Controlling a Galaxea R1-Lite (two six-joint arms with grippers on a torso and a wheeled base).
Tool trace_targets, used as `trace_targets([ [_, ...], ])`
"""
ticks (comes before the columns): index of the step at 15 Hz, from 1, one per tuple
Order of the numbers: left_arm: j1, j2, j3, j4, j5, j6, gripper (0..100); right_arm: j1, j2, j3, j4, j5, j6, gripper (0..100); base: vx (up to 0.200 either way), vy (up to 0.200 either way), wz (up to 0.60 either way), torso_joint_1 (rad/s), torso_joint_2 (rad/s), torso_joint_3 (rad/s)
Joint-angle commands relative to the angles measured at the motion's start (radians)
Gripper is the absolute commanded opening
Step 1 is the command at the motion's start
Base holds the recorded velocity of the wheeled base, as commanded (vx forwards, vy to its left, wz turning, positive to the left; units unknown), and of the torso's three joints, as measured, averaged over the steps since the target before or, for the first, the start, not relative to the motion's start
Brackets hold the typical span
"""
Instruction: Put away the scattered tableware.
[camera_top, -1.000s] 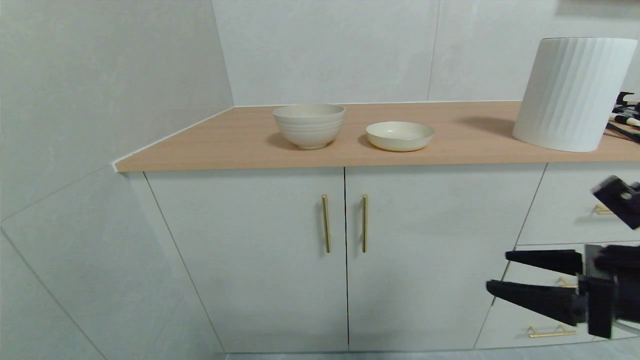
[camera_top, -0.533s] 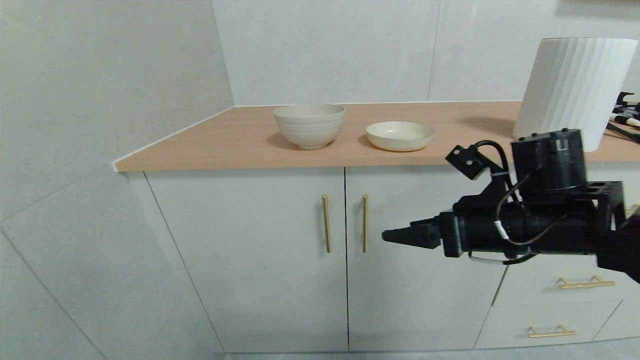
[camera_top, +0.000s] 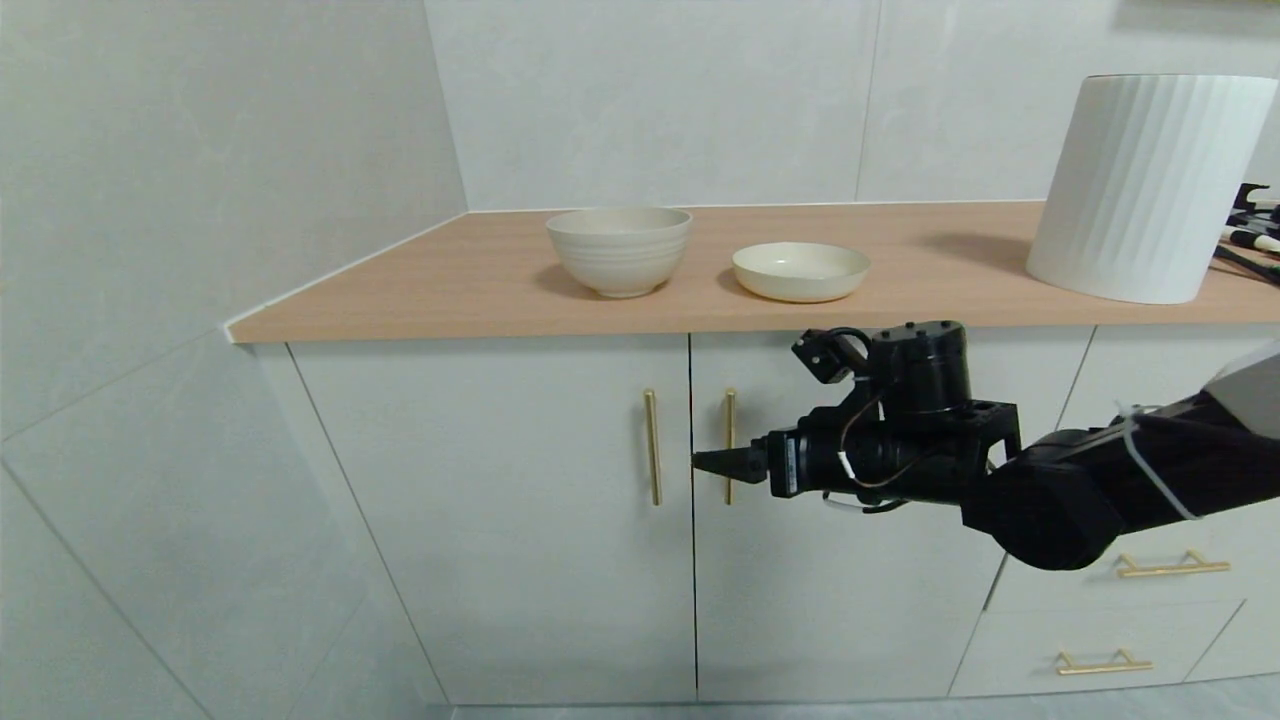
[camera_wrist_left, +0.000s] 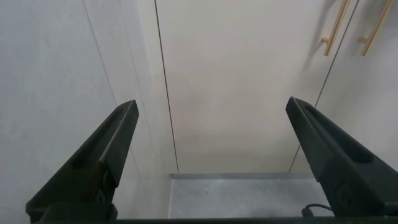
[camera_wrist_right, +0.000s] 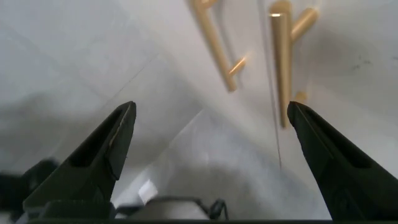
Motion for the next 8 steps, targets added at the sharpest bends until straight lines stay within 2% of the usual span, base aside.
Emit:
trace_targets([
  [1, 0.0, 0.0, 0.0, 0.0, 0.0, 0.0, 100, 0.001, 0.075, -0.004, -0.051, -0.002, 0.025, 100, 0.0, 0.0, 0.0, 0.0, 0.0, 0.0],
  [4, 0.0, 0.0, 0.0, 0.0, 0.0, 0.0, 100, 0.002, 0.109, -0.002, -0.161, -0.019, 0.062, 100, 0.0, 0.0, 0.0, 0.0, 0.0, 0.0],
  [8, 0.0, 0.0, 0.0, 0.0, 0.0, 0.0, 100, 0.03, 0.144, -0.006, -0.232, -0.029, 0.101, 100, 0.0, 0.0, 0.0, 0.0, 0.0, 0.0],
])
